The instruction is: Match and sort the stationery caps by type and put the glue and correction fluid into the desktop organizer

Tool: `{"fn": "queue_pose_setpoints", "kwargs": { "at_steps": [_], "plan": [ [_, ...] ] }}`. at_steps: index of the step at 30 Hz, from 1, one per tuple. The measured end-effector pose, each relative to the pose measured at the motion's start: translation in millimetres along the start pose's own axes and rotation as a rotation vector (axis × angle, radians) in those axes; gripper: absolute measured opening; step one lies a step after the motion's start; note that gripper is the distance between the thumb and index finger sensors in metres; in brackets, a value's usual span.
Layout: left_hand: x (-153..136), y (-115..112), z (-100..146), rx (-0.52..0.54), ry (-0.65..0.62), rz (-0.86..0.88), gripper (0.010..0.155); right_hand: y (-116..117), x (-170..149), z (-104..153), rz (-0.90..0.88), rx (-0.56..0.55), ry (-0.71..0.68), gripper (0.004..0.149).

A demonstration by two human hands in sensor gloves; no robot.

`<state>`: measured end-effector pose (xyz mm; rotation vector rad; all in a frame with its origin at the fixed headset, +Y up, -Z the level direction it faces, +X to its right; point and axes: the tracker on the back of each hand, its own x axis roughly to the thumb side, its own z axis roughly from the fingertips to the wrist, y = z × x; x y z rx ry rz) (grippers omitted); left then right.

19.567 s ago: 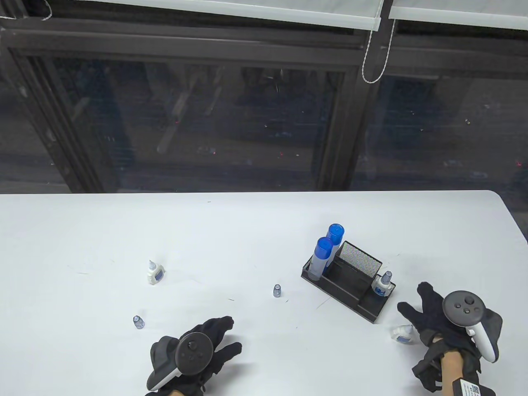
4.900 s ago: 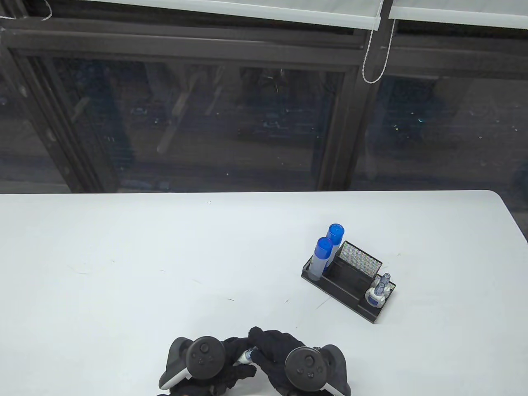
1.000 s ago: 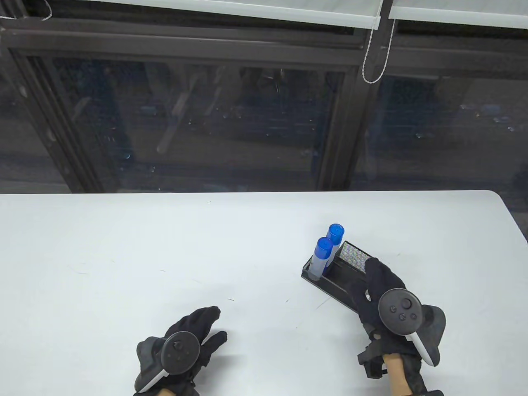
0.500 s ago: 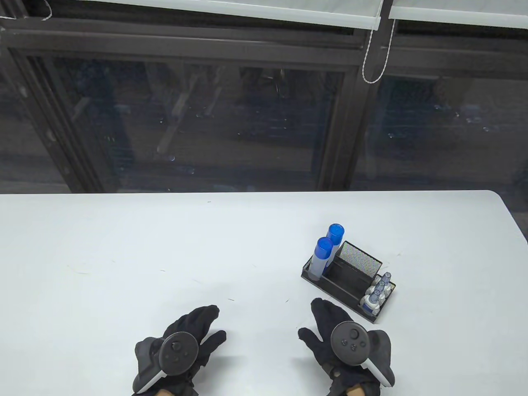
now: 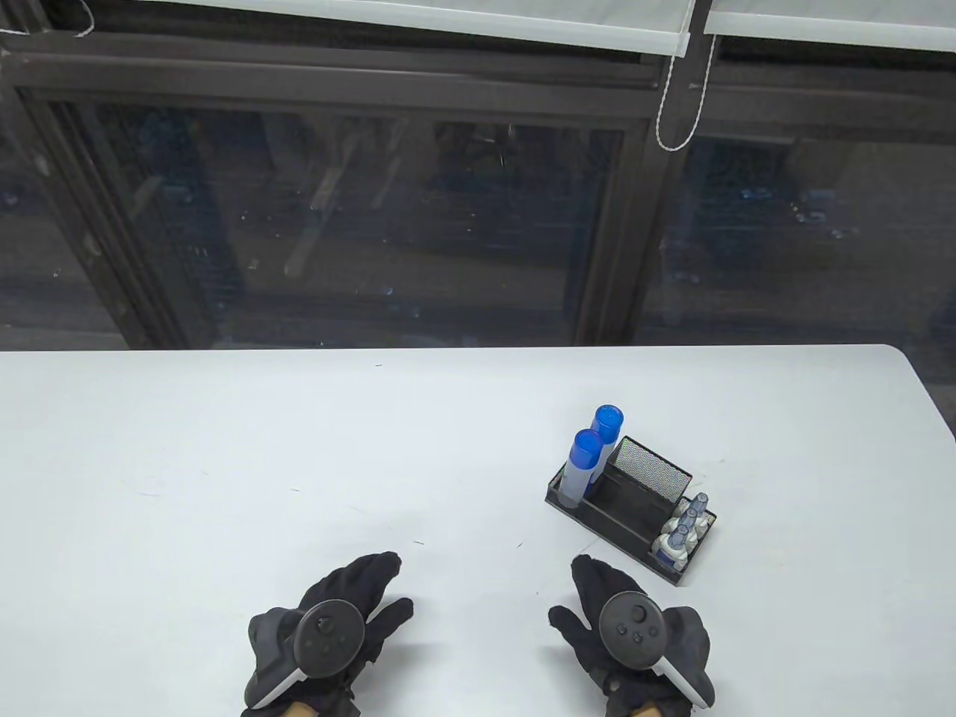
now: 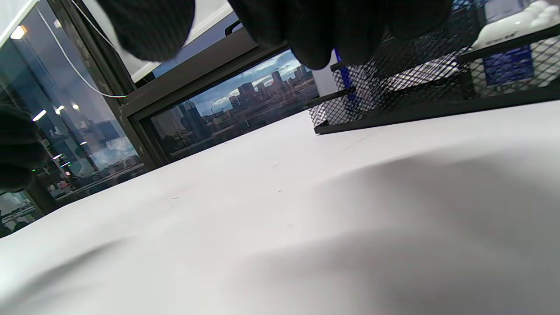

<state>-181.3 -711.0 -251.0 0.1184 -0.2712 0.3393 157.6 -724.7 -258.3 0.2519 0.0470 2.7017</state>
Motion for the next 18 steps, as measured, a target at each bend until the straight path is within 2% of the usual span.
{"fn": "queue_pose_setpoints", "kwargs": {
  "at_steps": [18],
  "plan": [
    [0.6,-2.8,-0.2,-0.008,-0.010,-0.001,0.064,12.6,9.6,-1.0,0.033,0.073,-0.033,0.071]
  ]
}}
